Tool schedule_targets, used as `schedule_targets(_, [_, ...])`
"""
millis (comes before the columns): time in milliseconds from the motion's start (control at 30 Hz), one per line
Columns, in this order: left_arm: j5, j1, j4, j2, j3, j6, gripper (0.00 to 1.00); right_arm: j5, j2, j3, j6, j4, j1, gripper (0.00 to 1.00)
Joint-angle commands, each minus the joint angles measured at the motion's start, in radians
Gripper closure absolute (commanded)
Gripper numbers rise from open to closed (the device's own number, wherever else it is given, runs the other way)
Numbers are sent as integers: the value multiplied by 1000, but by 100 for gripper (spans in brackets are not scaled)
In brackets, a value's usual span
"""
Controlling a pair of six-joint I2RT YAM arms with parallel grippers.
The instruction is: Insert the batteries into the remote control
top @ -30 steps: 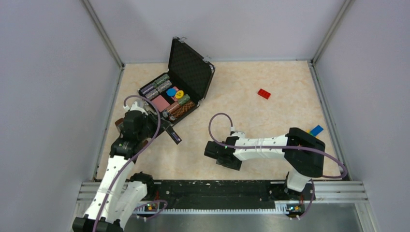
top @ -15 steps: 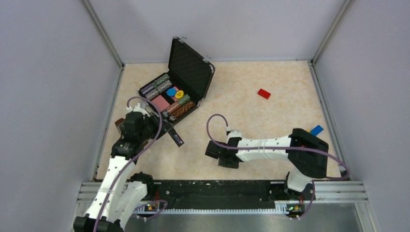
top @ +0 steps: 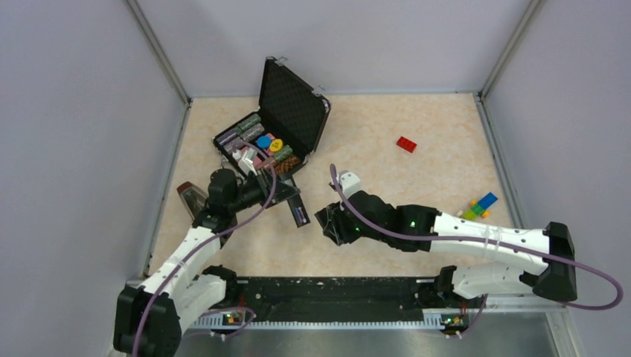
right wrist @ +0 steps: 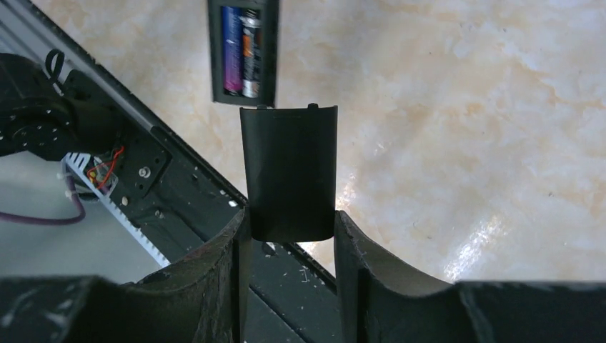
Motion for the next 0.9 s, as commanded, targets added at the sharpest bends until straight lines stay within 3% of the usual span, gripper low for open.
schedule_targets(0, [-19, -113, 232, -7, 23, 29, 100, -34, 0, 78, -141, 44, 25, 73])
schedule_targets(167, [-152, -202, 236, -48, 16, 51, 100, 48, 67, 189, -110, 13, 75, 73])
schedule_targets(533, [-206, -222, 231, -113, 1, 57, 100, 229, 171, 266, 1, -89, 126, 73])
schedule_targets(867, [-215, -222, 197, -138, -7, 65, 100, 243, 185, 279, -8, -107, 128, 73])
